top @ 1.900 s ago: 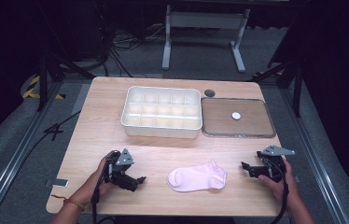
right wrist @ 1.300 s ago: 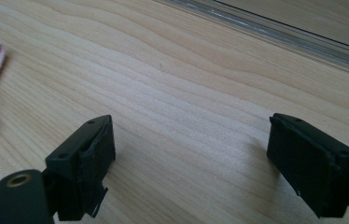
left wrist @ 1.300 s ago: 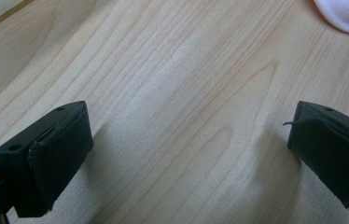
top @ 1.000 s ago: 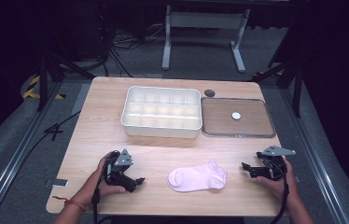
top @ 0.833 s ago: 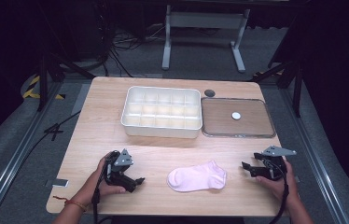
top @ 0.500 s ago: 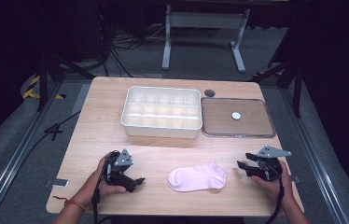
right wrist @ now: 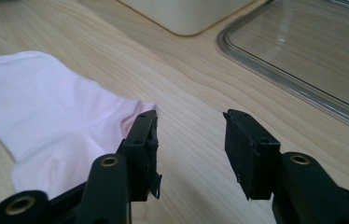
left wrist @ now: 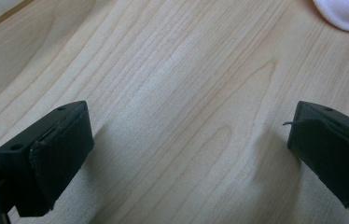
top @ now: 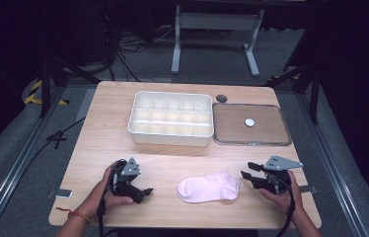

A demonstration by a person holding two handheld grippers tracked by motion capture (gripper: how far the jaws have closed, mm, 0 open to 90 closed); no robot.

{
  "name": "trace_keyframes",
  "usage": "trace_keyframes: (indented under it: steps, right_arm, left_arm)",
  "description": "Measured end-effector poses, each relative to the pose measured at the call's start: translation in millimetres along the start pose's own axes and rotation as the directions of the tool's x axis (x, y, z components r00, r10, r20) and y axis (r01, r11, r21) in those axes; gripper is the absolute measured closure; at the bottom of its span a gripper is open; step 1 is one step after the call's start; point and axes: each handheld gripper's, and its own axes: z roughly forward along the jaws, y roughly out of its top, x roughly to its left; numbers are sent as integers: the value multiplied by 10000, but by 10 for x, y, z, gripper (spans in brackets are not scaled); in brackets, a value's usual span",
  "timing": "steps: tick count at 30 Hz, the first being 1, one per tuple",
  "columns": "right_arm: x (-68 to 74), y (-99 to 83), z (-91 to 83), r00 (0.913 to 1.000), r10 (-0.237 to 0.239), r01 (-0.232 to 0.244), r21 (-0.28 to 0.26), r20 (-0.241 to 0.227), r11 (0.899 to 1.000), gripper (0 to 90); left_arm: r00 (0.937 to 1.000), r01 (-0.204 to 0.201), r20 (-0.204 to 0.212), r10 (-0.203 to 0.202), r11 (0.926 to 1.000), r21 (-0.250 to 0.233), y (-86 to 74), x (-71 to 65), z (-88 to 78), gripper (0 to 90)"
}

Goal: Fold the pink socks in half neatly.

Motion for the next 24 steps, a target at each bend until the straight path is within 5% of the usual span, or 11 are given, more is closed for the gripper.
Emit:
trace_keyframes:
  steps: [12,24]
  right_arm:
    - [359,158,174,9892,-913,915,-36,-1148,9958,668]
    - [784,262,441,9519,-1956,2059,198,-2361,9784,823]
  left_arm:
    - [10000,4,1,-4,10000,-3,0,0,0,3]
    - [10000,54,-80,-53,10000,79,13,-8,2,3]
